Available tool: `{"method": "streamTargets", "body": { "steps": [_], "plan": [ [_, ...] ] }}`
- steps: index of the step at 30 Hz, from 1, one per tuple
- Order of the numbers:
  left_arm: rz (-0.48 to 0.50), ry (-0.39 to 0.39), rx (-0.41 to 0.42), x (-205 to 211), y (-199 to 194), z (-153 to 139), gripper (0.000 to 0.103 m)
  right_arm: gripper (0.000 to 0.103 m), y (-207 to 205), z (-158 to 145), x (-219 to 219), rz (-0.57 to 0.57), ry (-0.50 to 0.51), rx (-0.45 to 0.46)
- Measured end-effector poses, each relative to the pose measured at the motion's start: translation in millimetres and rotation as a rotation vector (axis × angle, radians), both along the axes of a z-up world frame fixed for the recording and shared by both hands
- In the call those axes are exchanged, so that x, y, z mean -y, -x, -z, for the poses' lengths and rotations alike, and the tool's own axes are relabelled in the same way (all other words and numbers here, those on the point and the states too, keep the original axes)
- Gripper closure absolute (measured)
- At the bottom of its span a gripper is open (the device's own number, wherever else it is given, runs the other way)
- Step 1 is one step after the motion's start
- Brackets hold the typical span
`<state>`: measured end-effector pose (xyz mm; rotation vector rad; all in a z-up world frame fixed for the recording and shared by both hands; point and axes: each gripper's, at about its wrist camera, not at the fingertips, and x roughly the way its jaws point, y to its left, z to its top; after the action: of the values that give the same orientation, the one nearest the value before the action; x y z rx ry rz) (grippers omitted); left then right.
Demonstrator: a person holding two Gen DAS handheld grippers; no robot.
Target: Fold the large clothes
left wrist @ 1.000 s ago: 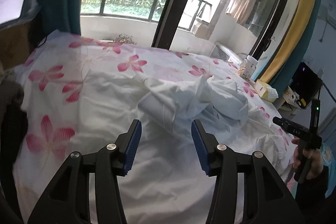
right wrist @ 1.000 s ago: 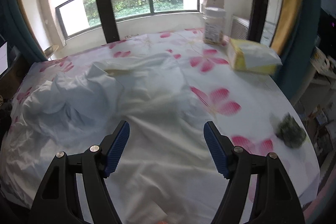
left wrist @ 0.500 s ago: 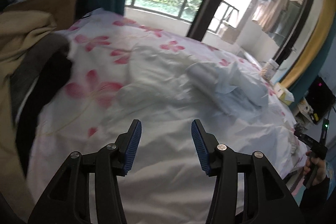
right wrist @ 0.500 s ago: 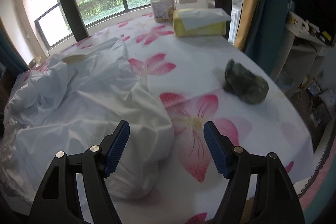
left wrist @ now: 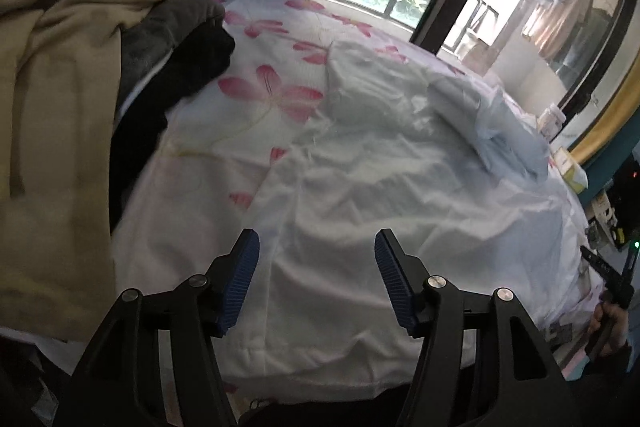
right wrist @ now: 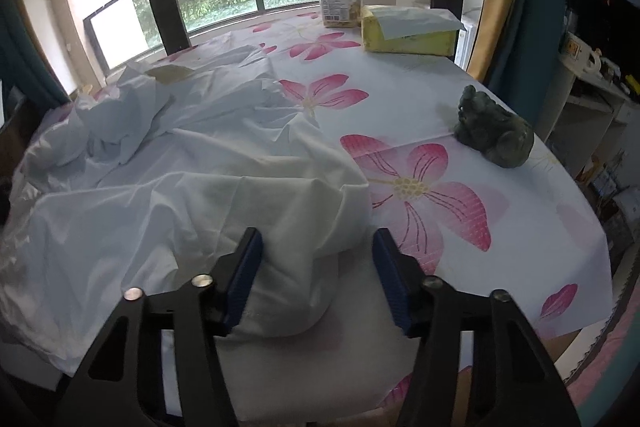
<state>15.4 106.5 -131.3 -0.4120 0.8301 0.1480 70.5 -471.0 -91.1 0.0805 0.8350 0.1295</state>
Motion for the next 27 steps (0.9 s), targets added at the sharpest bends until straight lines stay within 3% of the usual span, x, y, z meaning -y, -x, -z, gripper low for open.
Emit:
{"method": "streamTargets", "body": {
  "steps": [2,5,7,12,15,16,17,19,23,27],
  "plan": [
    [0.006,-0.037,-0.015,4,2,2,0.04,0.065,1,1,-6,-0.01,0.059,0.014],
    [-0.012,-0.111,-0.025,7,8,1,0.039,0.081,5,0,-10,-0.035,0.068,0.021],
    [-0.028,-0.116,-0.028,3,13,2,0.039,0.096,7,-1,-13,-0.047,0.067,0.025],
    [0.0,-0.19,-0.06,10,14,8,0.039,0.098,9,-3,-5,-0.035,0.006,0.024],
    [0.069,-0.262,-0.091,25,13,9,0.04,0.099,14,-13,6,-0.021,-0.016,0.042],
    [0.107,-0.276,-0.096,30,12,8,0.051,0.099,16,-17,10,-0.018,-0.022,0.047],
    [0.127,-0.273,-0.091,32,12,6,0.073,0.099,19,-23,16,-0.015,-0.032,0.052],
    [0.142,-0.217,-0.072,28,14,1,0.1,0.099,23,-29,26,-0.005,-0.046,0.058],
    [0.125,-0.205,-0.022,17,19,-12,0.1,0.099,26,-29,41,0.008,-0.083,0.037],
    [0.108,-0.199,-0.019,10,17,-12,0.1,0.096,21,-10,44,0.019,-0.107,-0.019]
  ]
}}
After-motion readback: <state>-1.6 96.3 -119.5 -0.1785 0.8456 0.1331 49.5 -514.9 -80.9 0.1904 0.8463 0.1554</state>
